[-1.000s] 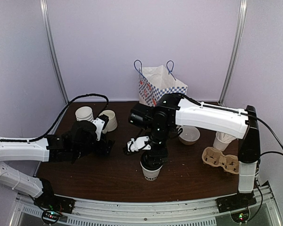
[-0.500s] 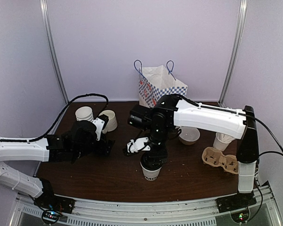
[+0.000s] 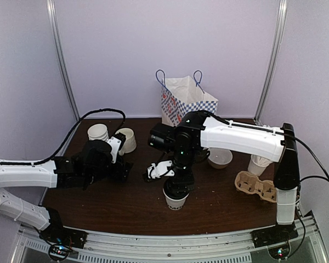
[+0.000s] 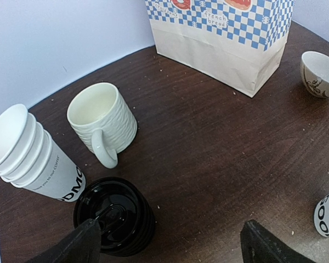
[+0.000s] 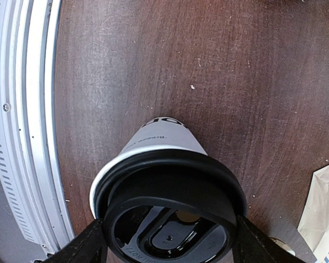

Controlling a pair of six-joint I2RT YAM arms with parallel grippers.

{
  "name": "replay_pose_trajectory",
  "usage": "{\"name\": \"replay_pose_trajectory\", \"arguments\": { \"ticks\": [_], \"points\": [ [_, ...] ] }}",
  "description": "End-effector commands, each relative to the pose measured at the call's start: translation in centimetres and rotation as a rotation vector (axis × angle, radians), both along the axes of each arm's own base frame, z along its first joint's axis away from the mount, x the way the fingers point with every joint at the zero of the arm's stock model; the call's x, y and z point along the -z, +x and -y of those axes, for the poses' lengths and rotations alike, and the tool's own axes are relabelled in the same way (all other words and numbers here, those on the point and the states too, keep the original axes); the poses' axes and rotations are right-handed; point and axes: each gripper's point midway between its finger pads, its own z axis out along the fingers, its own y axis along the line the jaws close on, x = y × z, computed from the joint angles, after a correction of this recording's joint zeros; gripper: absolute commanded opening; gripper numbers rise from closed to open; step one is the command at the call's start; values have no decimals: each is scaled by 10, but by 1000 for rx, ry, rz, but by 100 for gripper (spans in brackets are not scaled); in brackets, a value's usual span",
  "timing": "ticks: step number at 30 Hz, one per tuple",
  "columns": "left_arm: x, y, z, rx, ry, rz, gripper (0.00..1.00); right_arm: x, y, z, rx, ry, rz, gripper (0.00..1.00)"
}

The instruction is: Pack the takeout coffee

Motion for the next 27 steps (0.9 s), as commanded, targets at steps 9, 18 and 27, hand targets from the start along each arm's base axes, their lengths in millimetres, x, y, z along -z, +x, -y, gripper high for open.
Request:
{"name": "replay_pose_trajectory", "arguments": {
  "ticks": [9, 18, 27],
  "points": [
    [-14, 8, 8, 2, -62, 29, 93, -15, 0, 7, -2, 1, 17, 77],
    [-15, 8, 9, 7, -61, 27, 93, -15, 6, 4, -1, 9, 58, 77],
    [-16, 9, 8, 3, -62, 29, 93, -30, 4, 2, -11, 46, 79, 77]
  ]
}}
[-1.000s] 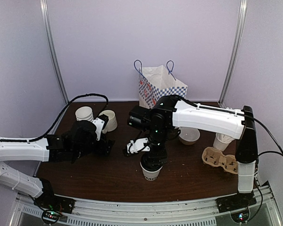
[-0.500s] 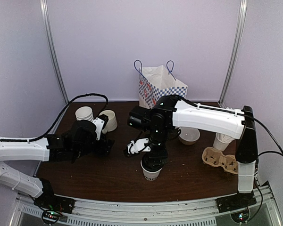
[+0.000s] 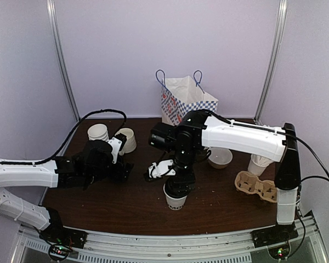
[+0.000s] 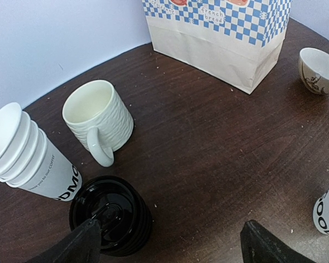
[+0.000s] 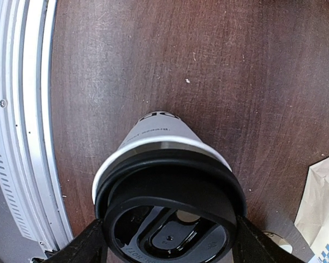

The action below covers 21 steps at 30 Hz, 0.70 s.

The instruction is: Pack the takeout coffee

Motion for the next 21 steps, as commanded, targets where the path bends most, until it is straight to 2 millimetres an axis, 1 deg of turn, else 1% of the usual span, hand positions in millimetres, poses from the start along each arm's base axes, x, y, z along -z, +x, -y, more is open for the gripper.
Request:
{"name": "replay_pose_trajectory", "arguments": {
  "ticks": [1, 8, 12, 21],
  "points": [
    [-19, 9, 7, -6, -62, 41, 93, -27, 0, -2, -17, 63, 53, 77],
    [-17, 11, 11, 0, -64, 34, 93, -15, -4, -5, -23, 57, 20, 77],
    [-16, 10, 9, -3, -61, 33, 93, -7, -8, -7, -28, 48, -12, 77],
    [-13, 10, 6, -10, -61, 27, 93, 0, -9, -8, -36, 38, -31, 77]
  ]
}}
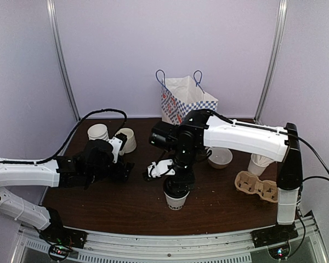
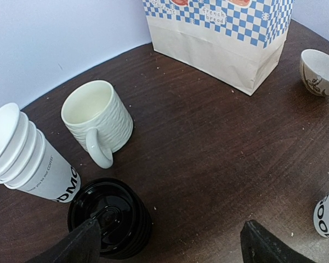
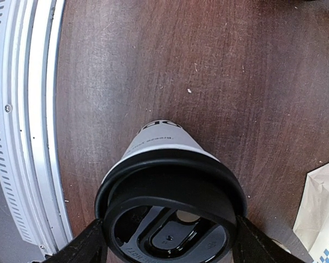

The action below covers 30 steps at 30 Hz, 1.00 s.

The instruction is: Pack the takeout coffee

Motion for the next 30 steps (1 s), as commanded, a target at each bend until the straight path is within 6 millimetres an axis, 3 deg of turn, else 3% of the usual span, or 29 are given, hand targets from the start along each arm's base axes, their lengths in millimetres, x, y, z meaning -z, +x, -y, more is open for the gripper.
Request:
{"name": "replay_pose_trajectory", "arguments": {
  "ticks": [1, 18, 30],
  "points": [
    [-14, 7, 5, -6, -55, 28, 93, 6, -5, -1, -22, -9, -22, 77],
    [-9, 10, 5, -8, -59, 14, 93, 23, 0, 4, -15, -73, -34, 77],
    [-7, 12, 5, -7, -60, 8, 93, 8, 5, 2, -5, -40, -12, 78]
  ]
}}
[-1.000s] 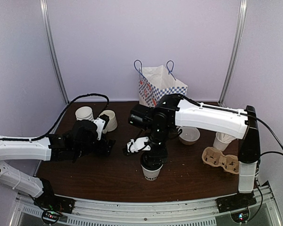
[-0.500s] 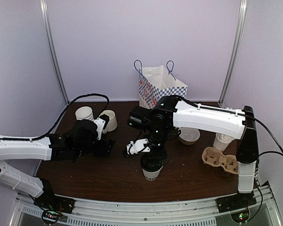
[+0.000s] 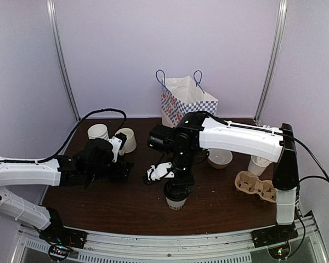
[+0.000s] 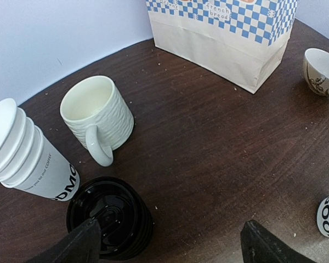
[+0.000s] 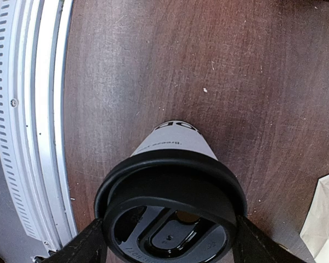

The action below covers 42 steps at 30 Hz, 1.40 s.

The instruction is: Pack the takeout coffee

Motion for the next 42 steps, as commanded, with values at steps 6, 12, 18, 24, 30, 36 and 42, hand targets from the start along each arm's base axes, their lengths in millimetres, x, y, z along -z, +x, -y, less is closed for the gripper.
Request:
{"name": "replay_pose_trajectory", "arguments": {
  "ticks": [6, 12, 18, 24, 30, 36, 42],
  "points": [
    [-10, 8, 8, 0, -58, 18, 93, 14, 9, 2, 8, -30, 24, 78],
    [-11, 7, 8, 1, -61, 16, 93, 32, 11, 5, 17, -58, 3, 77],
    [-9, 6, 7, 0, -59, 12, 93, 59, 10, 12, 19, -112, -6, 77],
    [-12, 7, 8, 3, -61, 15, 93, 36, 13, 8, 24, -64, 20, 77],
    [-14, 8, 13, 20, -65, 11, 93, -5, 17, 1, 35, 25, 51, 81],
    [-11, 7, 27, 60, -97, -25, 92, -40, 23, -2, 56, 111, 76, 88],
    [-7, 5, 50, 121, -139, -82, 92, -44, 23, -2, 60, 130, 52, 88]
  ]
}}
